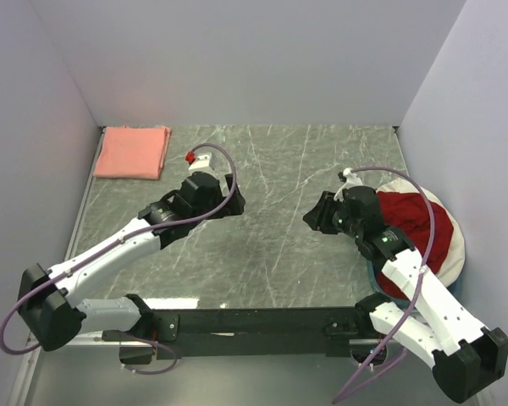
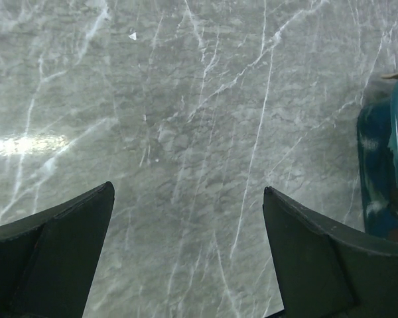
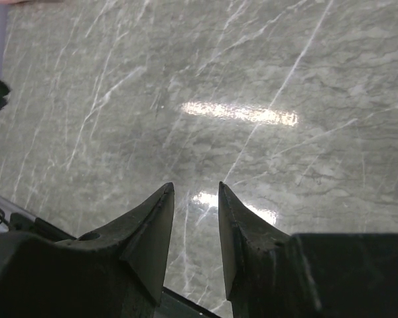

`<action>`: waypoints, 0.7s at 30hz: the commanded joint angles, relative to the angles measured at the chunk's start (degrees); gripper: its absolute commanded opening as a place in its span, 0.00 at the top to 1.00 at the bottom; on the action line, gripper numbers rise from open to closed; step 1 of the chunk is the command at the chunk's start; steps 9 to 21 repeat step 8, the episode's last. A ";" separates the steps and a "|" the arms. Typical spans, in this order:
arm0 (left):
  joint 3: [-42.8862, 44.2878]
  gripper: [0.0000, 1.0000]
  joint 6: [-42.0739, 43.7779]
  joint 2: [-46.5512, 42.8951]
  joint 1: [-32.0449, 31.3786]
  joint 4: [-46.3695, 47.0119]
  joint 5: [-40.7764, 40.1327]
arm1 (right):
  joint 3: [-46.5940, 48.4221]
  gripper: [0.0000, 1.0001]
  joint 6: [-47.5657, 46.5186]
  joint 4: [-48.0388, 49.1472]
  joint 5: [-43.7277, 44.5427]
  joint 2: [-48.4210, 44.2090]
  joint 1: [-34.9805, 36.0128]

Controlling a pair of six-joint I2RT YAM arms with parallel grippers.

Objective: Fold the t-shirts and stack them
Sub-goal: Reset both grippers

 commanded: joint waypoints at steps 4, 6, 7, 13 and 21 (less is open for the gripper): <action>0.80 0.01 5.69 -4.56 0.22 -3.81 0.17 | -2.93 0.61 1.59 3.64 2.71 -2.91 0.29; -0.07 0.01 6.75 -5.52 0.13 -3.46 0.69 | -2.75 0.61 1.77 3.38 3.59 -3.35 0.21; -0.34 0.01 7.01 -5.79 0.13 -3.29 0.95 | -2.58 0.61 1.86 2.86 4.02 -3.44 0.38; -0.43 0.01 7.28 -6.05 0.13 -3.37 1.22 | -2.40 0.61 1.86 2.42 4.72 -3.53 0.29; -0.43 0.01 7.28 -6.05 0.13 -3.37 1.22 | -2.40 0.61 1.86 2.42 4.72 -3.53 0.29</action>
